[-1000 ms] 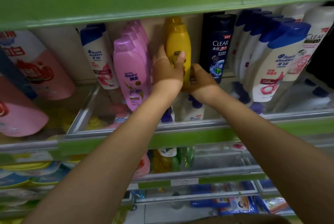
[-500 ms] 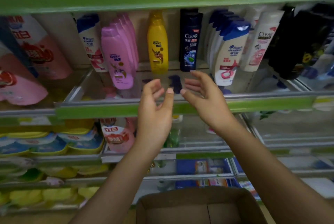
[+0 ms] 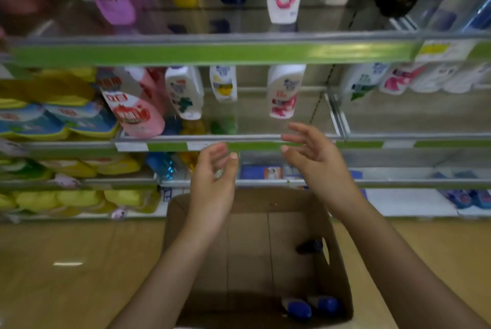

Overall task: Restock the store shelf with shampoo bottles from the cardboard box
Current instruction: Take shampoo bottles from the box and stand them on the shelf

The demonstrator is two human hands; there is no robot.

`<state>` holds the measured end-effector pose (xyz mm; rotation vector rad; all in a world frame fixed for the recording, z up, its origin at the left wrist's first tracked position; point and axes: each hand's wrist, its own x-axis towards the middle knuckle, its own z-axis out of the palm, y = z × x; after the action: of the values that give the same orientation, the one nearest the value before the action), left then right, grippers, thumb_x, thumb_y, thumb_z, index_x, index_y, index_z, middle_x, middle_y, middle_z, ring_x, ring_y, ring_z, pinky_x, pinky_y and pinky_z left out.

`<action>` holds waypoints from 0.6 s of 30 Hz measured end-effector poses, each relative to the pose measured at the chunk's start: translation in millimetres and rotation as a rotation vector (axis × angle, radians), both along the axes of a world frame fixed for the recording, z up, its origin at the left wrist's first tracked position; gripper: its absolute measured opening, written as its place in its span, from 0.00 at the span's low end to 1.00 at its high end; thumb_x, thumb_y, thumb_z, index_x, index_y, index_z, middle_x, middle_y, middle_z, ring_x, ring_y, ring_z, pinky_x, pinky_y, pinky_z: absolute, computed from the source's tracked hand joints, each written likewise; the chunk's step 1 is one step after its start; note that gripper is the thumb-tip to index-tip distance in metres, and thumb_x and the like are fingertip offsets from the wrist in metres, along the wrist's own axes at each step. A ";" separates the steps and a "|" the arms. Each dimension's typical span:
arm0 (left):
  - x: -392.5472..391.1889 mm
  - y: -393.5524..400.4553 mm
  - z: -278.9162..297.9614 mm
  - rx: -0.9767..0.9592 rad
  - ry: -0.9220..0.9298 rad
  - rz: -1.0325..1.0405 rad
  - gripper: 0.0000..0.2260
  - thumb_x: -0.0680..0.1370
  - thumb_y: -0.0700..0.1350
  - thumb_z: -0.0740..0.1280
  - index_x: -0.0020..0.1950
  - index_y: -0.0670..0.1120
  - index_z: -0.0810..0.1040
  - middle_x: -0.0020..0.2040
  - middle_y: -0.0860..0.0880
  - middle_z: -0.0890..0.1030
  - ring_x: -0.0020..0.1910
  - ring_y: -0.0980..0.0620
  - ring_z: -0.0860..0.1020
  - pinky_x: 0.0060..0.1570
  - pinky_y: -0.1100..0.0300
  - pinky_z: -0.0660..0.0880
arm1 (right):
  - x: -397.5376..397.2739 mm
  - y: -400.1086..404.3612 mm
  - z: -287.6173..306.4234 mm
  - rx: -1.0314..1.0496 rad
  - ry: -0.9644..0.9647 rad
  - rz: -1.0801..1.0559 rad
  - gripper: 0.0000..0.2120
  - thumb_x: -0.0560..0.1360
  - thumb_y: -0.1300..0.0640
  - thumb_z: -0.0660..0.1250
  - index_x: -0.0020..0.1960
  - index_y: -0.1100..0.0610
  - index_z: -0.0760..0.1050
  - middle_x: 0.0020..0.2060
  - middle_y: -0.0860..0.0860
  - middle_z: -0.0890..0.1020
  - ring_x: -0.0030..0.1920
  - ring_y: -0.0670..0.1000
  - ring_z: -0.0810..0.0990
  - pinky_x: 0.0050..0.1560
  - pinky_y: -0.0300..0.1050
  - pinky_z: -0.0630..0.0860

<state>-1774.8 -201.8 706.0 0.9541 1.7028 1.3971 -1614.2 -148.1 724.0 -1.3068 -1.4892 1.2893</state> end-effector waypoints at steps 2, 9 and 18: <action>13.7 -14.4 -25.7 -0.072 -0.018 -0.016 0.10 0.79 0.44 0.65 0.59 0.51 0.73 0.54 0.57 0.77 0.56 0.58 0.76 0.58 0.60 0.75 | 17.4 -11.7 -23.9 -0.052 -0.034 -0.025 0.19 0.77 0.62 0.67 0.66 0.52 0.71 0.57 0.50 0.80 0.56 0.48 0.80 0.58 0.46 0.77; 59.2 -52.8 -120.7 -0.391 -0.010 -0.144 0.12 0.78 0.41 0.65 0.59 0.53 0.73 0.53 0.58 0.76 0.52 0.64 0.74 0.45 0.71 0.71 | 63.3 -43.7 -101.9 -0.258 -0.087 -0.117 0.18 0.77 0.65 0.66 0.66 0.57 0.73 0.55 0.51 0.80 0.53 0.42 0.78 0.50 0.30 0.73; 121.6 -55.6 -209.8 -0.649 -0.001 -0.380 0.15 0.79 0.41 0.63 0.64 0.53 0.71 0.56 0.59 0.74 0.56 0.60 0.73 0.50 0.67 0.69 | 111.1 -58.9 -175.4 -0.437 -0.176 -0.230 0.18 0.78 0.62 0.66 0.66 0.54 0.72 0.57 0.49 0.79 0.57 0.47 0.77 0.57 0.41 0.75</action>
<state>-1653.2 -257.4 496.2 0.8319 1.6957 0.5384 -1503.1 -207.0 548.6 -1.8562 -1.1607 1.4223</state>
